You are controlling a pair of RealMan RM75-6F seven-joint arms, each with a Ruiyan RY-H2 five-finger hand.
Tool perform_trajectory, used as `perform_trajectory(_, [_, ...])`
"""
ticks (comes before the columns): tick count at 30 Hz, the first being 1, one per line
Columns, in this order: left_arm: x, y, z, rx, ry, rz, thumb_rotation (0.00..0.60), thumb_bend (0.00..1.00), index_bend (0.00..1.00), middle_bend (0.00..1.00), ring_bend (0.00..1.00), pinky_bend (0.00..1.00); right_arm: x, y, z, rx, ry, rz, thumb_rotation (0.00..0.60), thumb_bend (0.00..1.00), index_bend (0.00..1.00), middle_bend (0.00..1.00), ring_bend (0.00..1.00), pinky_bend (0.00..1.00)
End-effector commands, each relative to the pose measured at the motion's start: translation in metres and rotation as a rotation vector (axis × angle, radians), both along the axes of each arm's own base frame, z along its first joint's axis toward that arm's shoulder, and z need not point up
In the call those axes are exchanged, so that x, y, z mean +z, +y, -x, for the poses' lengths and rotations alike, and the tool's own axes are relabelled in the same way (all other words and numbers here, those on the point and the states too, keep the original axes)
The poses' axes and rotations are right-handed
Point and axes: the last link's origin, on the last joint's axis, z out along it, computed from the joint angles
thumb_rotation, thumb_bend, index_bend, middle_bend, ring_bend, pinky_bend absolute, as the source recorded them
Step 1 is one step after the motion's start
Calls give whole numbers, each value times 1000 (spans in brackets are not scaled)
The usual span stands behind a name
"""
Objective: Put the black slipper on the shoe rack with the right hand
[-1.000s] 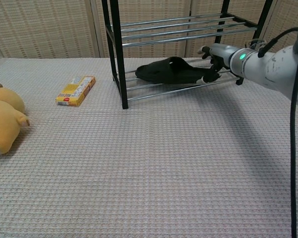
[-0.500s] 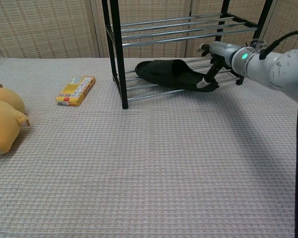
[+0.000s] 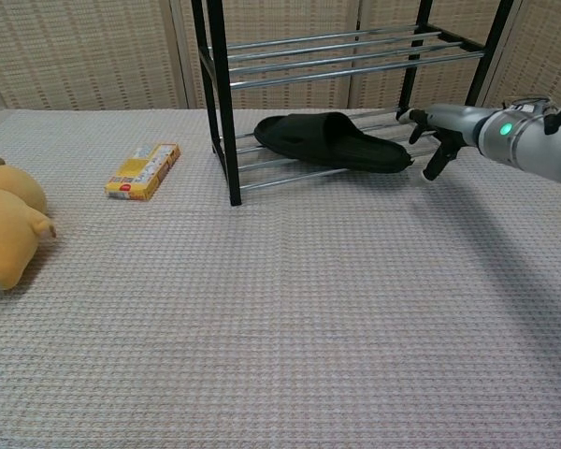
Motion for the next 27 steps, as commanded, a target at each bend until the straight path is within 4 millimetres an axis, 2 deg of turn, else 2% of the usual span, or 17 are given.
perform_trajectory(1, [0, 0, -1, 0, 0, 0, 600, 233, 267, 78, 44, 239, -3, 0, 3, -5, 3, -15, 600, 206, 0, 172, 71, 172])
perform_trajectory(11, [1, -1, 0, 2, 3, -3, 600, 233, 266, 78, 44, 239, -15, 5, -6, 33, -13, -49, 600, 206, 0, 172, 71, 172])
perform_trajectory(27, [-1, 0, -1, -3, -3, 4, 600, 233, 266, 78, 44, 239, -25, 33, -22, 150, -22, -130, 600, 206, 0, 173, 71, 172])
